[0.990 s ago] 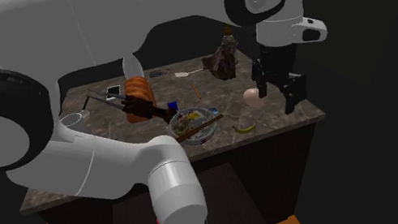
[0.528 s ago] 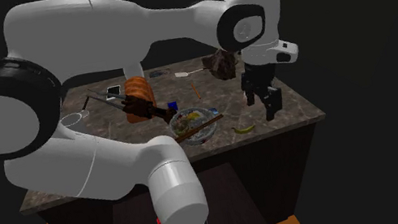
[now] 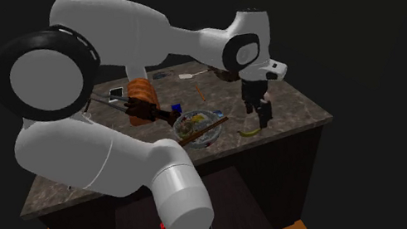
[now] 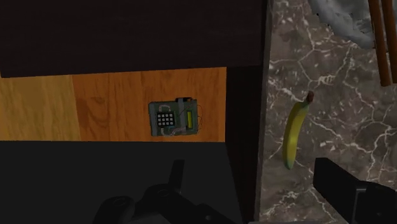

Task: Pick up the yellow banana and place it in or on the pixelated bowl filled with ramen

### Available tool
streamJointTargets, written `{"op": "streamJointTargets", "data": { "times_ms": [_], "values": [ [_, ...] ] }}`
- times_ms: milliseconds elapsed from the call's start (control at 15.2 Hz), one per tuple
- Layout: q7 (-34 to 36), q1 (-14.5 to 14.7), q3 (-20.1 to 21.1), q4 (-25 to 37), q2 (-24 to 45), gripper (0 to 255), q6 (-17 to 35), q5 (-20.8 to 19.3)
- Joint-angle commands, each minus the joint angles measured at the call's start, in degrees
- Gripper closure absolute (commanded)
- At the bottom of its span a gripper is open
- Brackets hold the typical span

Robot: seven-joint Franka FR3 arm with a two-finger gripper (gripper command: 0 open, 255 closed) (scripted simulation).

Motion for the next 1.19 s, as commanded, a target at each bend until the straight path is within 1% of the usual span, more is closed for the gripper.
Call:
{"op": "streamJointTargets", "data": {
  "times_ms": [0, 264, 462, 528, 990, 1122],
  "values": [
    [3.6, 0.1, 3.0, -0.5, 2.7, 0, 3.5, 1.1],
    [11.0, -1.4, 9.5, 0.5, 10.7, 0, 10.8, 1.3],
    [17.6, -3.6, 14.7, 2.1, 17.8, 0, 16.3, -0.8],
    [19.1, -4.2, 15.7, 2.5, 19.2, 0, 17.3, -1.5],
    [21.5, -6.1, 18.0, 0.4, 24.6, 0, 24.2, -4.6],
    [21.8, -6.3, 18.2, 0.3, 25.1, 0, 24.7, -4.9]
  ]
}}
